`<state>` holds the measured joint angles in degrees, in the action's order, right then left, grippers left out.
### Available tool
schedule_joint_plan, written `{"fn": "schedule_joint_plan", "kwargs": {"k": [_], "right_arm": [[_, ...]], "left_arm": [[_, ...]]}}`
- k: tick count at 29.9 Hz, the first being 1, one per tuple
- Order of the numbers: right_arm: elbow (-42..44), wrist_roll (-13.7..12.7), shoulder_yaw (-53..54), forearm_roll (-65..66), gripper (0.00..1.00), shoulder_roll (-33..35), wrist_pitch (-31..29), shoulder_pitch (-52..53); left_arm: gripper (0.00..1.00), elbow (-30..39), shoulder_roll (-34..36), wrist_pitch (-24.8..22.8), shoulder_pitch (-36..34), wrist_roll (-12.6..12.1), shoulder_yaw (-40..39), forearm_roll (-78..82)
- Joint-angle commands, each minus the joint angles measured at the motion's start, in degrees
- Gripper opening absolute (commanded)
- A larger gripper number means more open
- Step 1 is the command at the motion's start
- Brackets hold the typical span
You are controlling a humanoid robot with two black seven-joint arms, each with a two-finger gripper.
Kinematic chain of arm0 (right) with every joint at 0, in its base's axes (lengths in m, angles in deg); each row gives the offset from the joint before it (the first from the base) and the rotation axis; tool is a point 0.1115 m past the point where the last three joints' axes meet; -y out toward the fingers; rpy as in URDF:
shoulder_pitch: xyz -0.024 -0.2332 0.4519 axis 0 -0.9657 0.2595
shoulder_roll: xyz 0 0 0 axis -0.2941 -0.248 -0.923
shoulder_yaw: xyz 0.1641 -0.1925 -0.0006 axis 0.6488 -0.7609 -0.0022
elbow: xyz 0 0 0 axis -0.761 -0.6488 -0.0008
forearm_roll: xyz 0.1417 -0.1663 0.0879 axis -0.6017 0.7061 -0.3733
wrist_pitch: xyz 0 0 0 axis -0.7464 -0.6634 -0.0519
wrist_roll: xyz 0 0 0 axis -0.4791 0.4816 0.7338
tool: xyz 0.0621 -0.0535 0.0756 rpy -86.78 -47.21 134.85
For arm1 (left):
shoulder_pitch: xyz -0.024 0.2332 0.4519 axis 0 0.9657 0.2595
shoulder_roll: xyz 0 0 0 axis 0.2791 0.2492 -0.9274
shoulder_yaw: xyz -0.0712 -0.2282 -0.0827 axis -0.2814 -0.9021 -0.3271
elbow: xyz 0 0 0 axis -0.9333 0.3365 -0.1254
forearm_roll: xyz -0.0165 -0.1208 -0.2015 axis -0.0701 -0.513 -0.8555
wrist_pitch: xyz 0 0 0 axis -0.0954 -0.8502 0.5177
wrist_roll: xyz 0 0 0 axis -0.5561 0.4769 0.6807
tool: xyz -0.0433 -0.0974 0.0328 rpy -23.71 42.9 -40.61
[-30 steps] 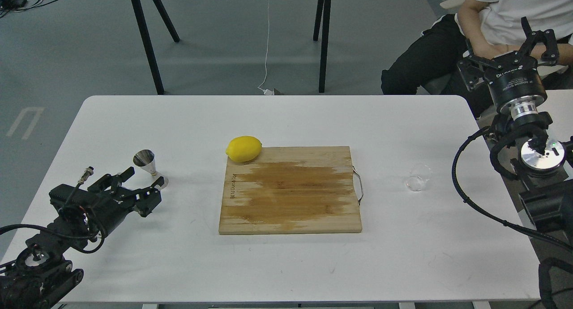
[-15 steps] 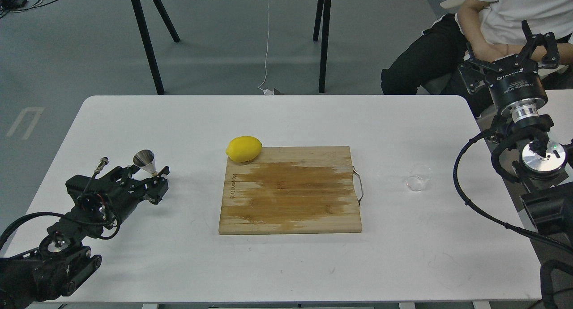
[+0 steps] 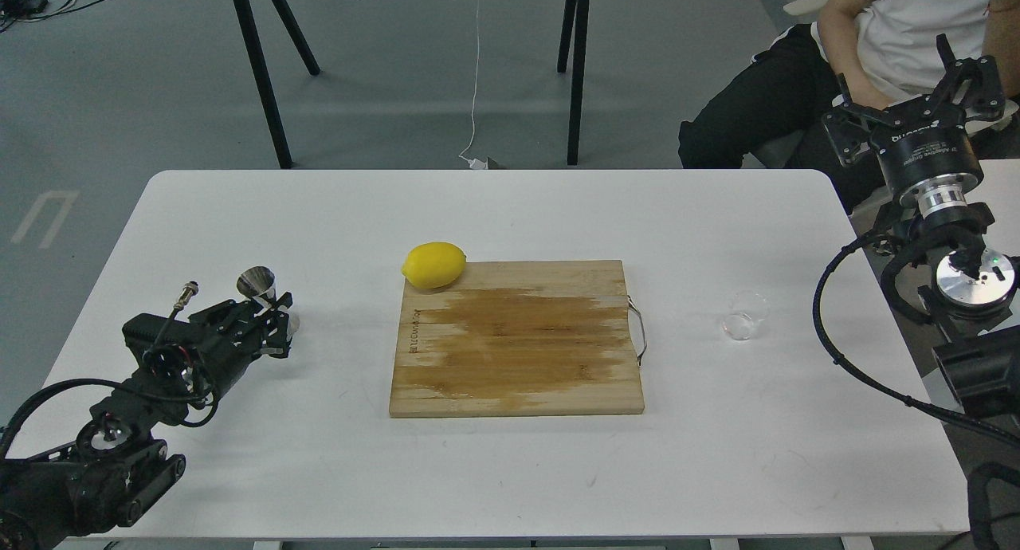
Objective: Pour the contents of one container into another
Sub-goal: 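Close the left gripper around the metal jigger, then lift the jigger with the left gripper and carry it over the board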
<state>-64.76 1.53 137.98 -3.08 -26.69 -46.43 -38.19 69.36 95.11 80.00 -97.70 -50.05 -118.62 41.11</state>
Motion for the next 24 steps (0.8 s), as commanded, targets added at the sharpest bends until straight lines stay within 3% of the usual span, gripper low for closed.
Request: {"fn": "schedule_joint_plan", "kwargs": {"k": [1, 8, 18, 24], "right_arm": [[0.1, 0.0, 0.0, 0.0, 1.00, 0.1, 0.0, -0.1], [0.0, 0.0, 0.0, 0.0, 1.00, 1.1, 0.0, -0.1], [-2.0, 0.0, 4.3, -0.3, 1.00, 1.5, 0.0, -3.0], [-4.7, -0.1, 6.2, -0.3, 1.00, 3.8, 0.0, -6.2]], "left_arm": [[0.09, 0.7, -0.3, 0.0, -0.1, 0.0, -0.1, 0.0], [0.08, 5.8, 2.5, 0.0, -2.5, 0.0, -0.2, 0.0], [0.06, 26.2, 6.2, -0.7, -11.2, -0.2, -0.1, 2.1], [0.05, 26.8, 1.2, -3.5, -16.9, -0.5, 3.8, 9.1]]}}
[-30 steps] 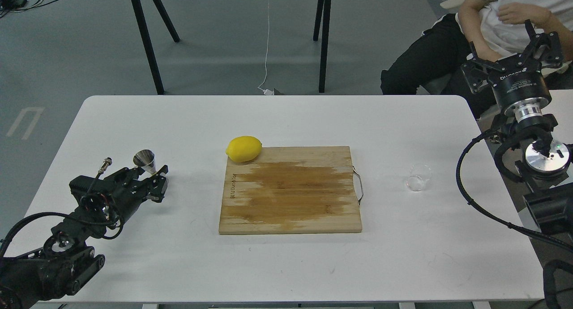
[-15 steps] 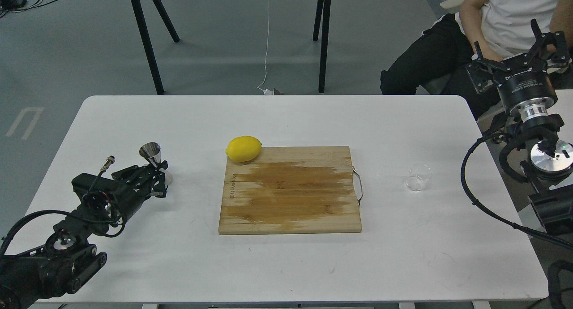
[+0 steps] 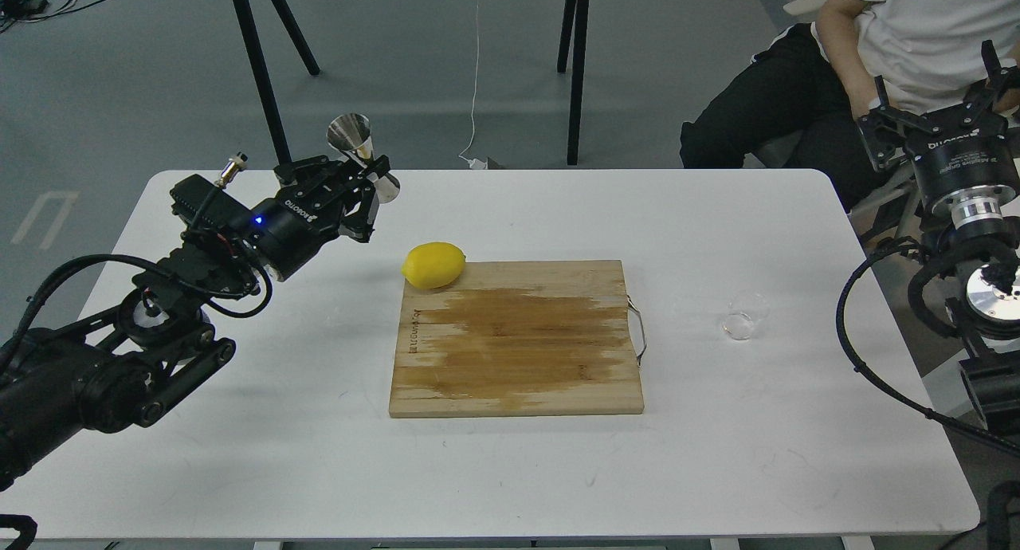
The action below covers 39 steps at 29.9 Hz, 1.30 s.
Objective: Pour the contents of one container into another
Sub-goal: 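Lift the jigger with the left gripper and carry it over the board, then lower the jigger onto the board beside the lemon and open the left gripper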
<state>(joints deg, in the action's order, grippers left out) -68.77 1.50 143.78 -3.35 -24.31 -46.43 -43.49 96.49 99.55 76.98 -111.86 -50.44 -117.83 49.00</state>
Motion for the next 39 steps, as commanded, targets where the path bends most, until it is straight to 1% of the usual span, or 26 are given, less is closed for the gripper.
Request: {"fn": "schedule_joint_plan", "kwargs": {"k": [1, 4, 7, 10, 14, 17, 23, 28, 39], "right_arm": [[-0.7, -0.1, 0.5, 0.0, 1.00, 1.8, 0.0, -1.3], [-0.9, -0.1, 1.7, 0.0, 1.00, 2.5, 0.0, -2.2], [-0.9, -0.1, 2.4, 0.0, 1.00, 3.3, 0.0, -3.3], [-0.9, -0.1, 2.5, 0.0, 1.00, 4.0, 0.0, -3.9], [-0.9, -0.1, 2.5, 0.0, 1.00, 4.0, 0.0, -4.1], [-0.9, -0.1, 2.5, 0.0, 1.00, 3.7, 0.0, -4.1], [-0.9, -0.1, 2.5, 0.0, 1.00, 3.5, 0.0, -4.1], [-0.8, -0.1, 2.5, 0.0, 1.00, 3.4, 0.0, -4.2], [-0.7, -0.1, 2.4, 0.0, 1.00, 3.4, 0.0, -4.2]], "left_arm": [[0.05, -0.6, -4.6, -0.5, -3.3, -0.1, 5.1, 1.2], [0.05, -1.7, -8.0, -0.5, -3.9, -0.3, 10.1, 1.2], [0.05, -4.6, -11.8, -0.5, -3.7, -0.3, 13.5, 1.2], [0.05, -8.2, -14.2, -0.5, -3.2, -0.3, 16.5, 1.2], [0.05, -15.1, -19.0, 0.0, -3.1, -0.3, 17.2, 1.2], [0.05, -18.3, -21.8, 1.4, -2.5, -0.3, 18.4, 1.2], [0.05, -21.1, -24.2, 1.6, -1.9, -0.5, 19.3, 1.2], [0.07, -22.0, -24.9, 1.6, -1.7, -2.7, 20.7, 1.2], [0.11, -23.0, -26.6, 1.6, -1.7, -2.7, 21.4, 1.2]]}}
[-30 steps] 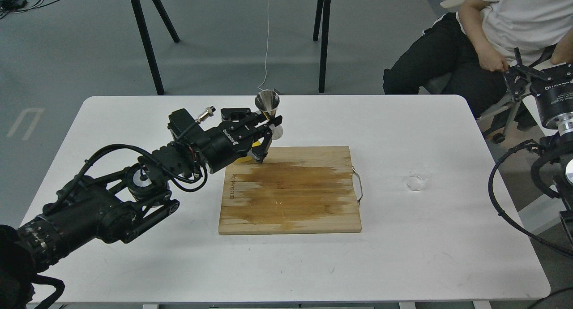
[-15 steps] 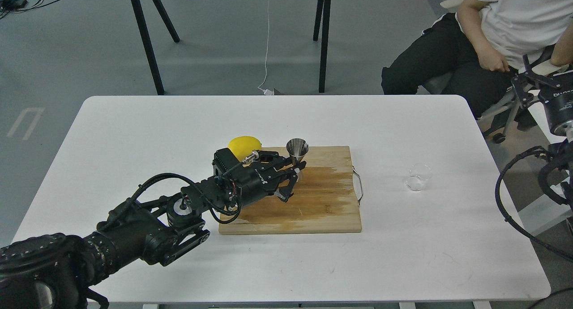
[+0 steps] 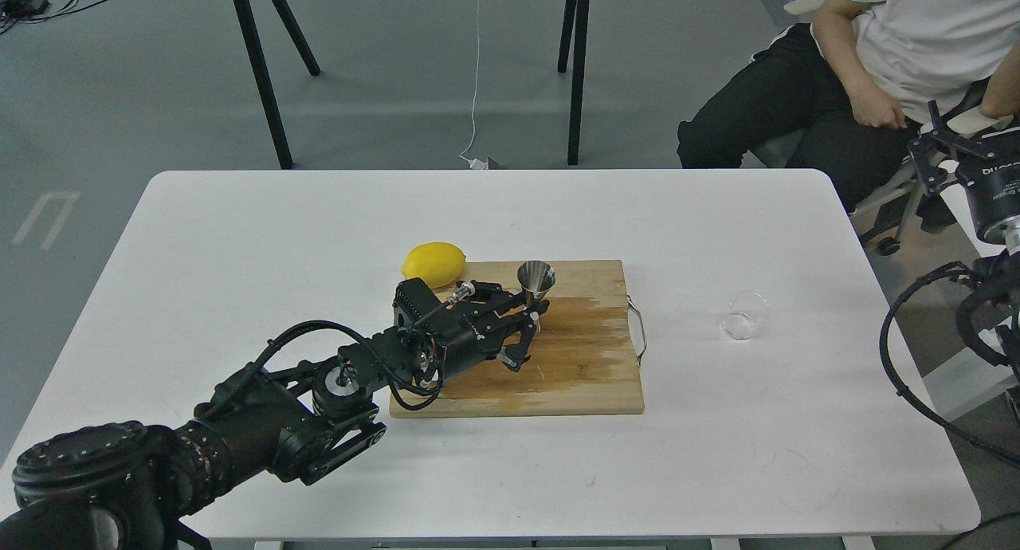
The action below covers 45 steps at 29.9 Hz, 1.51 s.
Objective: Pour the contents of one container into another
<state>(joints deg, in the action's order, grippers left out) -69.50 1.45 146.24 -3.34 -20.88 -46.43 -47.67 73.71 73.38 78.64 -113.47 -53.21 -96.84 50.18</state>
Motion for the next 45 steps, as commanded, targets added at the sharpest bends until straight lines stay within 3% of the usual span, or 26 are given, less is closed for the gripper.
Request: {"fn": "schedule_joint_plan", "kwargs": {"k": [1, 7, 14, 19, 29, 35, 45], "right_arm": [[0.0, 0.0, -0.1, 0.0, 1.00, 0.0, 0.0, 0.0], [0.1, 0.0, -0.3, 0.0, 1.00, 0.0, 0.0, 0.0], [0.1, 0.0, -0.4, 0.0, 1.00, -0.1, 0.0, 0.0], [0.1, 0.0, -0.4, 0.0, 1.00, -0.1, 0.0, -0.1], [0.0, 0.0, -0.4, 0.0, 1.00, -0.1, 0.0, 0.0], [0.1, 0.0, -0.4, 0.1, 1.00, -0.1, -0.1, -0.1], [0.1, 0.0, -0.3, 0.0, 1.00, 0.0, -0.2, -0.7]], "left_arm": [[0.11, -0.2, -0.4, 0.0, 0.0, 0.0, 0.5, 0.0], [0.20, -0.3, -0.4, -0.1, 0.1, 0.0, 0.5, 0.0], [0.21, -1.7, -0.4, -0.1, 0.2, 0.0, 0.6, 0.0], [0.32, -1.8, -0.4, -0.1, 0.2, -0.1, 0.6, 0.0], [0.42, -1.3, -0.4, 0.0, 0.2, -0.1, 0.5, 0.0], [0.69, 0.8, -0.1, 1.4, 0.2, 0.0, 0.2, 0.0], [0.81, 1.2, 4.6, 1.4, 2.1, 0.9, -0.1, 0.0]]}}
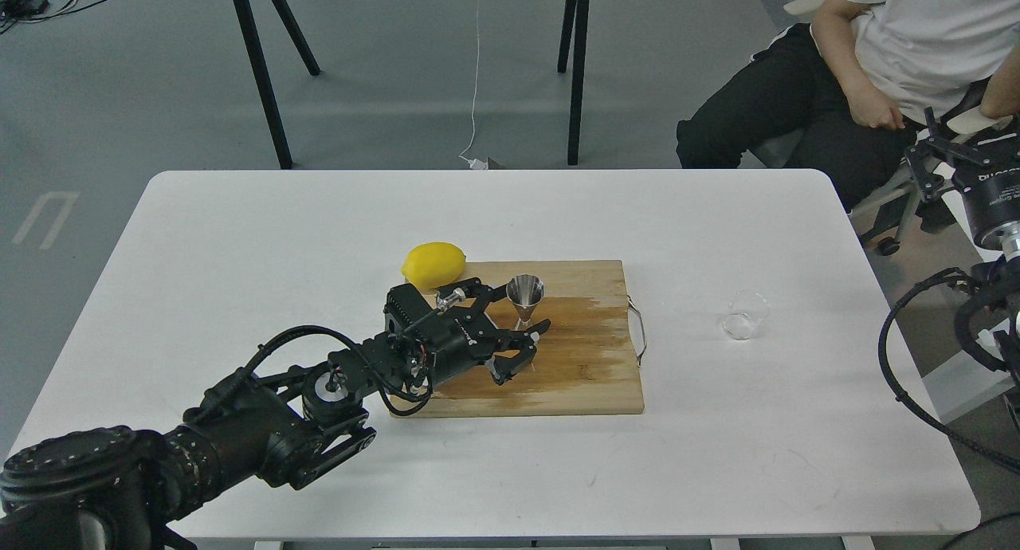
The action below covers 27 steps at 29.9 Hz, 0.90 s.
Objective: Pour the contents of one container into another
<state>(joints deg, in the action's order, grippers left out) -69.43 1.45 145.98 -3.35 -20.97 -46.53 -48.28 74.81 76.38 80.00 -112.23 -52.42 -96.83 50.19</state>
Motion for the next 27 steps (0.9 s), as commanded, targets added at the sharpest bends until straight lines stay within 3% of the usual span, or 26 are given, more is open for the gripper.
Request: {"fn": "schedule_joint_plan", "kwargs": {"k": [1, 3, 6, 8, 12, 15, 17, 21, 27], "right_arm": [[0.0, 0.0, 0.0, 0.0, 1.00, 0.2, -0.1, -0.1], [0.0, 0.0, 0.2, 0.0, 1.00, 0.3, -0.1, -0.2], [0.0, -0.1, 0.2, 0.0, 1.00, 0.6, -0.3, -0.6], [-0.1, -0.4, 0.2, 0.0, 1.00, 0.7, -1.2, -1.3], [0.6, -0.3, -0.4, 0.3, 1.00, 1.9, -2.2, -1.8], [0.5, -0.5, -0.4, 0.3, 1.00, 3.0, -2.2, -1.9], [0.7, -2.3, -1.0, 0.3, 1.00, 5.2, -2.2, -2.7], [0.6, -10.2, -0.4, -0.2, 1.00, 6.0, -2.2, -5.1], [-2.7, -12.7, -0.3, -8.6, 1.00, 6.9, -2.2, -13.2]], "left_arm": [[0.81, 0.1, 2.7, 0.0, 1.2, 0.1, -0.2, 0.0], [0.81, 0.2, 5.5, 0.0, 1.4, 0.8, -0.2, 0.0], [0.81, 5.2, 10.6, 0.0, 2.6, 4.3, -0.4, 0.0], [0.81, 11.9, 15.7, 0.0, 3.2, 6.9, -0.3, 0.0], [0.85, 26.3, 24.2, -0.1, 2.8, 7.8, -0.7, -18.6], [0.88, 34.0, 29.7, -5.6, 2.4, 7.9, -4.1, -31.6], [0.90, 37.0, 31.2, -9.4, 2.4, 8.3, -7.9, -39.2], [0.94, 37.8, 31.6, -19.3, 3.1, 10.4, -16.8, -51.1], [0.99, 36.6, 31.7, -36.6, 4.4, 10.6, -27.9, -81.6]]}}
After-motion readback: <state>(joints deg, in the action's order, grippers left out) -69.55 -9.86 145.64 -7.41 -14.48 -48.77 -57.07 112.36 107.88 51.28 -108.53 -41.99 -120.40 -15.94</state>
